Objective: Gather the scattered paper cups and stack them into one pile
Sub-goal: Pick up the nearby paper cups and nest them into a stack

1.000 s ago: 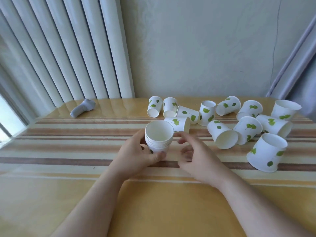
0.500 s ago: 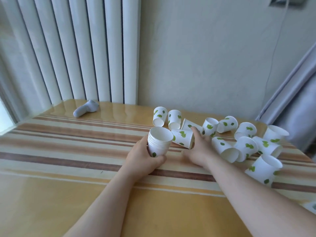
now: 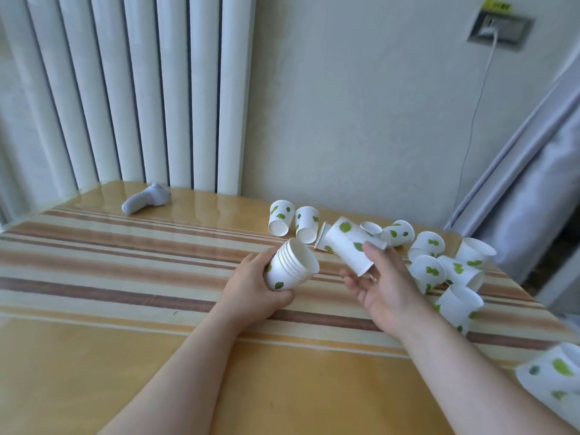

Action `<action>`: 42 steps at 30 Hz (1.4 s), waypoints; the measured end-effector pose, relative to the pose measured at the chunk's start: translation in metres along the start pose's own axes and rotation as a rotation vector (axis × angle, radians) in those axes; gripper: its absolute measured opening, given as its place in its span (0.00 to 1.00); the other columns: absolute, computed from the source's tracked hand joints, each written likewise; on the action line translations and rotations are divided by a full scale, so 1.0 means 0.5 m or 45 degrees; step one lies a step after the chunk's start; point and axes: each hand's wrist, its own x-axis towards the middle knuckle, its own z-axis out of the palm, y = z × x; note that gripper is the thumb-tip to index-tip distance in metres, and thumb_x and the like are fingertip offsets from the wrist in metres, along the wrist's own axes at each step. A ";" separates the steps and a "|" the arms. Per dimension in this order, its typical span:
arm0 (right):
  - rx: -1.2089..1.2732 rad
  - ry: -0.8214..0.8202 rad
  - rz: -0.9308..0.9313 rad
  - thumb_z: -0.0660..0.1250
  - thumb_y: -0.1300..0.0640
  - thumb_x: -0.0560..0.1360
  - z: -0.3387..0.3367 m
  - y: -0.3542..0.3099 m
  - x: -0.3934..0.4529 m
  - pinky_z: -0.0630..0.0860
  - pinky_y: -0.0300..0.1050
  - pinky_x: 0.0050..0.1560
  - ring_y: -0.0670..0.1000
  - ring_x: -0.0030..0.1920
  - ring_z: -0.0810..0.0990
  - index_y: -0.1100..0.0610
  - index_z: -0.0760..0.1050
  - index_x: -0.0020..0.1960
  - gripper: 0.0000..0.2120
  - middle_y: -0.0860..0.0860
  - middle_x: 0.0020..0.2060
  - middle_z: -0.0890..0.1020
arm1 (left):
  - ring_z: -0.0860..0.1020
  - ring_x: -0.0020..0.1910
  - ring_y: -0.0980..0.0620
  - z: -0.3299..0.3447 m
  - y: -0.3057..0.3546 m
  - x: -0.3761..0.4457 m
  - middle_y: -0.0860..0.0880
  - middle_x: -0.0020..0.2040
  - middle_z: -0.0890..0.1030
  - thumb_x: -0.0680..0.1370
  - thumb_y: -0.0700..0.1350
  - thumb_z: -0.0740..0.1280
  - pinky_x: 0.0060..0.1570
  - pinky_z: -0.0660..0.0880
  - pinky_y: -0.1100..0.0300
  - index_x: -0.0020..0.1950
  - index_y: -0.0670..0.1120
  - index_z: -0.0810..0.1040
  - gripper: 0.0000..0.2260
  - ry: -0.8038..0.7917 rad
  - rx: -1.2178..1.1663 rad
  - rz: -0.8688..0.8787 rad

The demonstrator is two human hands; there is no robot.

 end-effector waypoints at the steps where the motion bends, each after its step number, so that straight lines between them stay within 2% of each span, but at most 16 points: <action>1: -0.085 -0.051 -0.022 0.76 0.58 0.81 0.001 -0.004 -0.009 0.82 0.43 0.33 0.52 0.35 0.84 0.48 0.81 0.59 0.09 0.56 0.51 0.85 | 0.76 0.58 0.60 0.002 0.000 -0.001 0.60 0.56 0.79 0.66 0.55 0.77 0.52 0.72 0.64 0.70 0.67 0.76 0.32 -0.005 0.014 0.019; 6: -0.460 -0.196 -0.076 0.80 0.58 0.74 0.008 -0.006 -0.044 0.70 0.40 0.34 0.46 0.33 0.73 0.38 0.82 0.65 0.24 0.50 0.47 0.77 | 0.76 0.58 0.62 0.017 0.006 -0.007 0.63 0.58 0.76 0.65 0.55 0.76 0.55 0.73 0.63 0.72 0.69 0.74 0.35 -0.062 0.054 0.083; 9: -0.540 -0.187 -0.112 0.82 0.49 0.65 0.006 0.002 -0.058 0.72 0.39 0.36 0.42 0.35 0.76 0.31 0.77 0.67 0.33 0.46 0.52 0.79 | 0.76 0.58 0.65 0.024 0.008 -0.008 0.63 0.58 0.75 0.65 0.54 0.76 0.53 0.70 0.69 0.71 0.71 0.73 0.35 -0.078 0.068 0.124; 12: -0.556 -0.200 -0.089 0.84 0.42 0.60 -0.012 0.006 -0.067 0.74 0.43 0.43 0.42 0.41 0.80 0.26 0.73 0.70 0.41 0.44 0.61 0.81 | 0.75 0.59 0.69 0.023 0.006 -0.007 0.63 0.57 0.76 0.66 0.53 0.78 0.54 0.71 0.65 0.73 0.68 0.76 0.35 -0.046 0.053 0.126; 16: -0.610 -0.079 -0.240 0.81 0.40 0.63 -0.057 -0.004 -0.071 0.76 0.42 0.43 0.40 0.40 0.82 0.31 0.77 0.68 0.34 0.47 0.63 0.82 | 0.76 0.59 0.67 0.024 0.003 -0.005 0.63 0.57 0.77 0.66 0.54 0.78 0.52 0.70 0.69 0.74 0.66 0.77 0.36 -0.027 0.055 0.137; 20: -0.563 -0.105 -0.305 0.79 0.54 0.74 -0.071 -0.009 -0.056 0.81 0.39 0.44 0.44 0.44 0.84 0.41 0.79 0.71 0.27 0.49 0.66 0.82 | 0.77 0.58 0.59 0.027 0.005 -0.002 0.62 0.58 0.77 0.66 0.54 0.78 0.55 0.72 0.62 0.74 0.66 0.76 0.36 -0.037 0.068 0.147; 22: -0.620 -0.159 -0.349 0.80 0.54 0.71 -0.048 -0.005 -0.052 0.81 0.39 0.48 0.44 0.48 0.86 0.39 0.82 0.66 0.25 0.44 0.63 0.84 | 0.77 0.59 0.58 0.026 0.005 -0.001 0.62 0.59 0.78 0.66 0.53 0.79 0.57 0.74 0.60 0.74 0.65 0.77 0.35 -0.023 0.069 0.148; 24: -0.670 -0.120 -0.456 0.81 0.55 0.71 -0.021 -0.005 -0.051 0.81 0.36 0.46 0.40 0.45 0.85 0.33 0.84 0.60 0.23 0.35 0.56 0.85 | 0.77 0.59 0.59 0.024 0.003 -0.001 0.62 0.60 0.78 0.67 0.53 0.80 0.57 0.73 0.59 0.74 0.65 0.77 0.35 -0.001 0.064 0.135; 27: -0.831 0.000 -0.621 0.81 0.62 0.75 -0.006 -0.006 -0.040 0.81 0.36 0.41 0.41 0.42 0.83 0.29 0.82 0.56 0.28 0.39 0.57 0.84 | 0.76 0.60 0.59 0.023 0.000 -0.001 0.63 0.60 0.78 0.67 0.52 0.81 0.56 0.72 0.61 0.74 0.65 0.77 0.36 0.004 0.063 0.127; 30: -0.904 0.038 -0.728 0.78 0.66 0.76 0.000 -0.002 -0.034 0.81 0.40 0.45 0.48 0.45 0.84 0.25 0.80 0.55 0.32 0.39 0.54 0.84 | 0.76 0.60 0.58 0.025 0.001 -0.001 0.63 0.59 0.78 0.67 0.53 0.81 0.57 0.71 0.61 0.74 0.65 0.76 0.36 -0.007 0.059 0.130; 32: -0.956 0.028 -0.810 0.76 0.68 0.76 0.010 0.002 -0.038 0.80 0.36 0.47 0.45 0.46 0.83 0.24 0.80 0.53 0.35 0.37 0.51 0.85 | 0.76 0.60 0.58 0.026 0.002 0.000 0.62 0.60 0.78 0.67 0.53 0.81 0.58 0.71 0.61 0.74 0.64 0.76 0.36 -0.006 0.073 0.137; 34: -0.992 -0.017 -0.862 0.73 0.71 0.77 0.022 0.008 -0.042 0.79 0.34 0.53 0.42 0.51 0.84 0.29 0.83 0.52 0.32 0.31 0.52 0.85 | 0.76 0.59 0.59 0.027 0.002 0.000 0.62 0.60 0.78 0.67 0.53 0.81 0.57 0.71 0.62 0.75 0.64 0.76 0.36 -0.008 0.084 0.142; 36: -0.948 -0.056 -0.887 0.72 0.73 0.78 0.034 0.013 -0.053 0.82 0.41 0.60 0.42 0.55 0.85 0.33 0.83 0.55 0.31 0.32 0.53 0.87 | 0.76 0.58 0.59 0.026 0.000 0.000 0.62 0.60 0.78 0.68 0.53 0.82 0.55 0.71 0.62 0.75 0.64 0.76 0.36 -0.009 0.075 0.140; 38: -0.816 -0.101 -0.947 0.72 0.72 0.79 0.032 0.011 -0.058 0.84 0.44 0.61 0.46 0.58 0.87 0.37 0.82 0.61 0.29 0.39 0.57 0.88 | 0.76 0.58 0.62 0.024 -0.001 0.001 0.63 0.59 0.79 0.68 0.53 0.82 0.55 0.71 0.64 0.74 0.64 0.77 0.35 -0.012 0.041 0.132; 40: -0.731 -0.100 -1.000 0.72 0.64 0.80 0.013 -0.001 -0.059 0.83 0.41 0.61 0.48 0.60 0.87 0.38 0.80 0.65 0.24 0.43 0.59 0.87 | 0.77 0.58 0.64 0.023 -0.001 0.001 0.63 0.57 0.80 0.68 0.54 0.81 0.53 0.72 0.63 0.70 0.67 0.78 0.32 -0.011 0.005 0.121; 42: -0.837 0.057 -0.991 0.70 0.57 0.79 -0.025 -0.011 -0.043 0.83 0.43 0.62 0.45 0.61 0.84 0.37 0.79 0.65 0.20 0.42 0.60 0.86 | 0.80 0.55 0.66 0.021 0.000 0.001 0.63 0.54 0.84 0.67 0.57 0.82 0.50 0.73 0.65 0.62 0.74 0.77 0.27 -0.032 -0.050 0.084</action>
